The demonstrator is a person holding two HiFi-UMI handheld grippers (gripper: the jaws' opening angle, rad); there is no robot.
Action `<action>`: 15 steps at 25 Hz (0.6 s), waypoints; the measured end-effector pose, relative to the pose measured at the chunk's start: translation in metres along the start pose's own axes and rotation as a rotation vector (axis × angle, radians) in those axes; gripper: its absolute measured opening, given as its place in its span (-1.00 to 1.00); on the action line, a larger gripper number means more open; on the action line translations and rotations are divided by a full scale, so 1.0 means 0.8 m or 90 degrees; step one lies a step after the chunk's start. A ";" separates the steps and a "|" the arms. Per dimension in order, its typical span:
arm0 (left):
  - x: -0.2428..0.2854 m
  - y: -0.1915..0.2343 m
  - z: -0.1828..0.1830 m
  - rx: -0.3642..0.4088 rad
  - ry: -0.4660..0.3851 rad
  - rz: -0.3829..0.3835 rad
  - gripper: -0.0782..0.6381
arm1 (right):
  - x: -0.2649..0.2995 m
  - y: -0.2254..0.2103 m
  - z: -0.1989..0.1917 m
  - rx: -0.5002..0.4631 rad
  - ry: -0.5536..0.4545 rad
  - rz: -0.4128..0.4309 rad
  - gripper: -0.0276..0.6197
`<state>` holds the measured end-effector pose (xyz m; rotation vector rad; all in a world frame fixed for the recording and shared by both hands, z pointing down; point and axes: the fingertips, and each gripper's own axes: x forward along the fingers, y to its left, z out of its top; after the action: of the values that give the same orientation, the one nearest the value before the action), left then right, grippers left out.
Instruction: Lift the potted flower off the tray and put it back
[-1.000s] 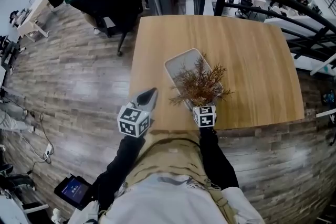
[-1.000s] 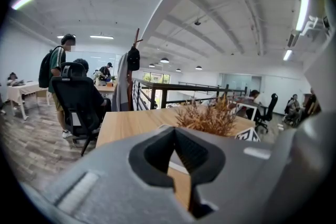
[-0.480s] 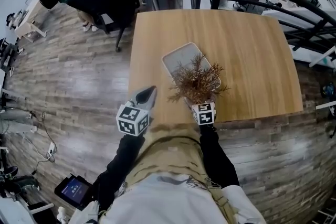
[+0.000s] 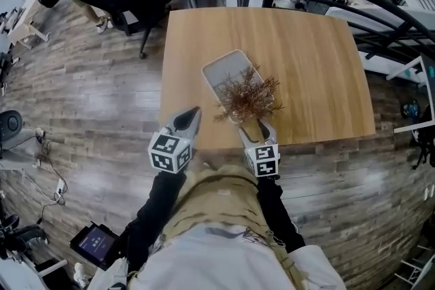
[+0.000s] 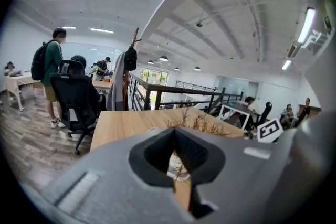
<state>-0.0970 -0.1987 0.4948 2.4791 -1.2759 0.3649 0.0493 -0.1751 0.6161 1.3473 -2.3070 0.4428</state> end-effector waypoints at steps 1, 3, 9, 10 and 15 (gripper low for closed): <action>-0.001 -0.001 0.005 -0.001 -0.002 -0.001 -0.78 | -0.014 0.001 0.012 0.001 -0.006 -0.006 -0.17; -0.003 -0.006 0.013 -0.002 -0.008 -0.004 -0.78 | -0.042 0.001 0.034 -0.003 -0.023 -0.019 -0.43; 0.001 -0.009 0.056 -0.001 -0.048 -0.019 -0.78 | -0.081 0.010 0.128 -0.039 -0.082 -0.015 -0.90; 0.002 -0.008 0.065 0.002 -0.055 -0.020 -0.78 | -0.082 0.012 0.146 -0.047 -0.093 -0.014 -0.90; -0.003 -0.018 0.097 0.032 -0.078 -0.029 -0.78 | -0.104 0.022 0.220 -0.075 -0.162 -0.017 -0.90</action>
<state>-0.0806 -0.2202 0.4211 2.6040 -1.2690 0.2391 0.0344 -0.1891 0.4215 1.4444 -2.4698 0.1298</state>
